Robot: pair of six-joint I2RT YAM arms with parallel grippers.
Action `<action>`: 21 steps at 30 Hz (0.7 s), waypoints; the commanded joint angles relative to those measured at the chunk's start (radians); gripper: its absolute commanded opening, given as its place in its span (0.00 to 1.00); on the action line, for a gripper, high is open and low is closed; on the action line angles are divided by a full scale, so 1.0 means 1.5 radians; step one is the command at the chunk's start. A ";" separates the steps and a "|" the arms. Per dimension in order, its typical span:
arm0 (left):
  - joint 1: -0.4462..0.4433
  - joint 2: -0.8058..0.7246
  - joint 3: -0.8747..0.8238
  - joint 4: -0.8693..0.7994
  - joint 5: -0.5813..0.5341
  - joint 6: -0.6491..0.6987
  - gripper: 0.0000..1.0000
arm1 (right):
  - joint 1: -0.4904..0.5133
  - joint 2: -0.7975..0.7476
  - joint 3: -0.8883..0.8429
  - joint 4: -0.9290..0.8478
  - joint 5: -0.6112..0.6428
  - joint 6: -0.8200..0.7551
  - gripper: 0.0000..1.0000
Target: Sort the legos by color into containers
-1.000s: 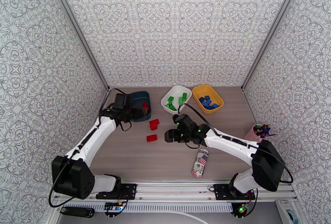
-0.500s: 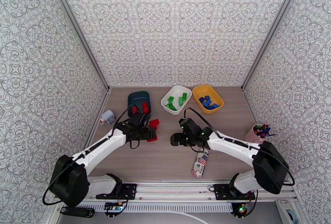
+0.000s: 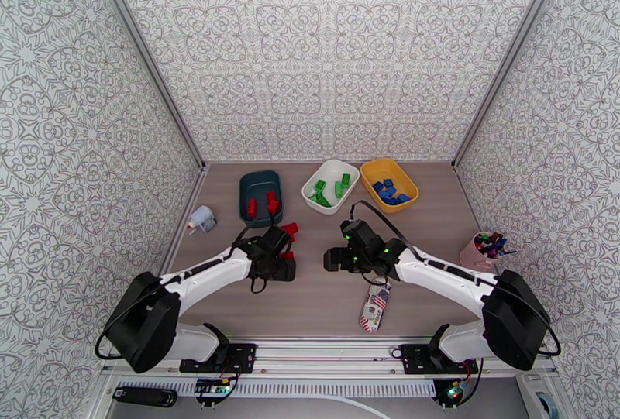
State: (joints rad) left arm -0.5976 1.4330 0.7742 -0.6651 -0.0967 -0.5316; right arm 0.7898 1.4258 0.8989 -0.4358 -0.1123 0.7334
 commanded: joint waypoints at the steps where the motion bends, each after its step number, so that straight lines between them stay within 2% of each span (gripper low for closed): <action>1: -0.005 0.035 0.016 0.013 -0.025 -0.002 0.87 | -0.007 -0.001 0.010 -0.013 -0.003 -0.008 0.84; 6: 0.005 0.111 0.068 0.016 -0.039 0.025 0.87 | -0.006 -0.005 0.014 -0.016 -0.002 -0.008 0.84; 16: 0.060 0.218 0.187 -0.005 -0.040 0.098 0.86 | -0.010 -0.014 0.005 -0.022 0.003 -0.009 0.83; 21: 0.061 0.249 0.212 -0.007 -0.016 0.116 0.74 | -0.012 -0.012 0.002 -0.021 0.001 -0.009 0.83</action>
State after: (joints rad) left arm -0.5083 1.7790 1.0653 -0.6628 -0.1318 -0.3977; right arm 0.7834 1.4258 0.8993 -0.4492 -0.1123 0.7334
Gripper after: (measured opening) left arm 0.752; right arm 0.834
